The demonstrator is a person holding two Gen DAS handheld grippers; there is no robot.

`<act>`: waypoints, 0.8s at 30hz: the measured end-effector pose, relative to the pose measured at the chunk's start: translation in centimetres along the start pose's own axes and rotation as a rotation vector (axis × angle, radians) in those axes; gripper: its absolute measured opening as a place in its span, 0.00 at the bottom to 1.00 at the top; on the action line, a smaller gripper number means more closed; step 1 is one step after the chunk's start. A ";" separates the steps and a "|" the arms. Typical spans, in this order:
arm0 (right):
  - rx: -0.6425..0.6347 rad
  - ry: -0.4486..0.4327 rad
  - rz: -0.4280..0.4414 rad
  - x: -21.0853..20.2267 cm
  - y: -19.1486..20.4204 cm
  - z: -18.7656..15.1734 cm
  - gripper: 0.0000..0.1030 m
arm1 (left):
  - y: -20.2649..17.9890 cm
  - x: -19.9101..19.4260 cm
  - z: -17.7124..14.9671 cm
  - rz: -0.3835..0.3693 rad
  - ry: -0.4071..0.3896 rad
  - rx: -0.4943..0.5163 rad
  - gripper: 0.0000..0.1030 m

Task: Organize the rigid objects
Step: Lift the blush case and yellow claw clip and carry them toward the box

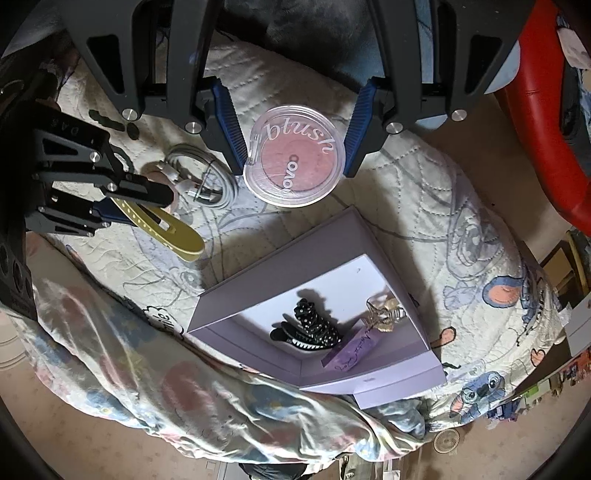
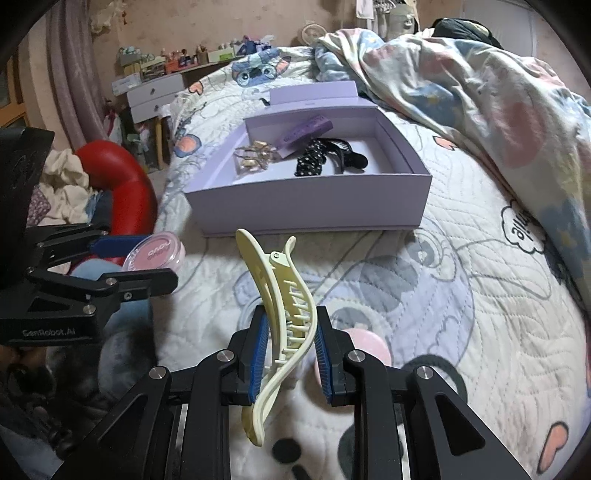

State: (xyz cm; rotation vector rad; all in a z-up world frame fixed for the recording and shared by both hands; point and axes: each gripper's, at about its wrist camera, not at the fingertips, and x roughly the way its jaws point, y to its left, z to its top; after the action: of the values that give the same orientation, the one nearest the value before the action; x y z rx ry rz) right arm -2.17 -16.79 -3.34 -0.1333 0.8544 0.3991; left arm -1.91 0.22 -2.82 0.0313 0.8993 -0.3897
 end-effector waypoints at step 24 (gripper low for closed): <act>-0.005 -0.049 0.011 -3.4 2.6 0.2 0.23 | -0.1 -4.0 2.5 0.018 -0.063 0.039 0.51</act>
State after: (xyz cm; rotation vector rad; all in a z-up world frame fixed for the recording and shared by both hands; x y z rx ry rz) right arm -5.05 -15.35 -0.51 -0.1232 0.8066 0.4129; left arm -2.30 0.92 1.84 0.0625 0.8289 -0.3898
